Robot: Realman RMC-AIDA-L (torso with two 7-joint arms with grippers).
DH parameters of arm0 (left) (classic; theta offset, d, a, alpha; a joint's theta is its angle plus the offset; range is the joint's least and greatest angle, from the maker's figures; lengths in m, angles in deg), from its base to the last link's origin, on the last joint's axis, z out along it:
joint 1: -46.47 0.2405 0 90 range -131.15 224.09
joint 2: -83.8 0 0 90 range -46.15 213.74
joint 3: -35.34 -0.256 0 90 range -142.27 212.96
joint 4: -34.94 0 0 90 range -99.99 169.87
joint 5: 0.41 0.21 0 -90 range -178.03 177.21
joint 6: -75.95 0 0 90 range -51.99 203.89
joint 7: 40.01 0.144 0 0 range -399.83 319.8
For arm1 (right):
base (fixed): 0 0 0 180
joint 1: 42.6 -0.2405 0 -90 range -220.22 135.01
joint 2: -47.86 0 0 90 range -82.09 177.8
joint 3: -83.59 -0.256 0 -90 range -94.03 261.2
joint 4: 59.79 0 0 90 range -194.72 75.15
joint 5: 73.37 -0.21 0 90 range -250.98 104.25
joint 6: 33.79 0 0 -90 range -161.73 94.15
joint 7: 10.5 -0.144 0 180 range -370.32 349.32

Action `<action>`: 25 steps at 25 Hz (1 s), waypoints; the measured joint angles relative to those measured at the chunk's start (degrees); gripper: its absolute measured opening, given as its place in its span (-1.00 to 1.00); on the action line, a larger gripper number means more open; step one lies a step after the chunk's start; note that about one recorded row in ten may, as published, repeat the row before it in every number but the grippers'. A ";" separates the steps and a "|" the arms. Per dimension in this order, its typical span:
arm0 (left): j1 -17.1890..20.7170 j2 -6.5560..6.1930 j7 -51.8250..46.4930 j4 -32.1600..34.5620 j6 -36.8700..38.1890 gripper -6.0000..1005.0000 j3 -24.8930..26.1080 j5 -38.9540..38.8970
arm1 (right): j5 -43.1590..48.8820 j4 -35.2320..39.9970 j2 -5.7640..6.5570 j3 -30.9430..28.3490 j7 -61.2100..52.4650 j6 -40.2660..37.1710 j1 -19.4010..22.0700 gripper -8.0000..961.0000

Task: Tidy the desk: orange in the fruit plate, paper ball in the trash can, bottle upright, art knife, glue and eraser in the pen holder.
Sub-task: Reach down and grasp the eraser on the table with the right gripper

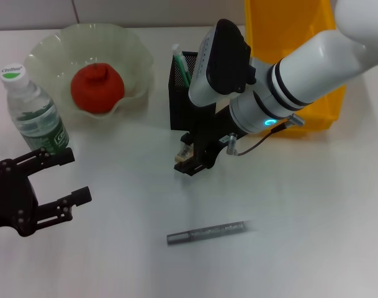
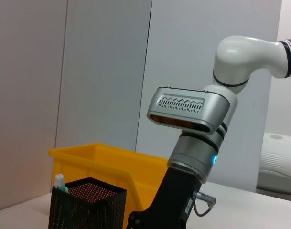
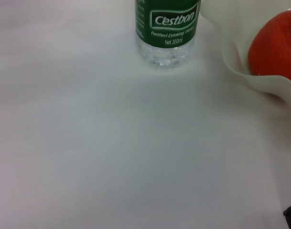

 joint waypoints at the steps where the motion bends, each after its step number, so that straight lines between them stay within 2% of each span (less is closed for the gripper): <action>1: -0.04 0.02 0.00 0.00 0.00 0.53 0.00 0.00 | -0.11 -0.02 0.00 -0.04 0.00 0.01 0.00 0.34; 25: -0.44 0.09 0.00 -0.09 0.00 0.53 0.09 0.00 | -0.22 -0.85 0.00 -0.16 -0.69 0.66 -0.17 0.32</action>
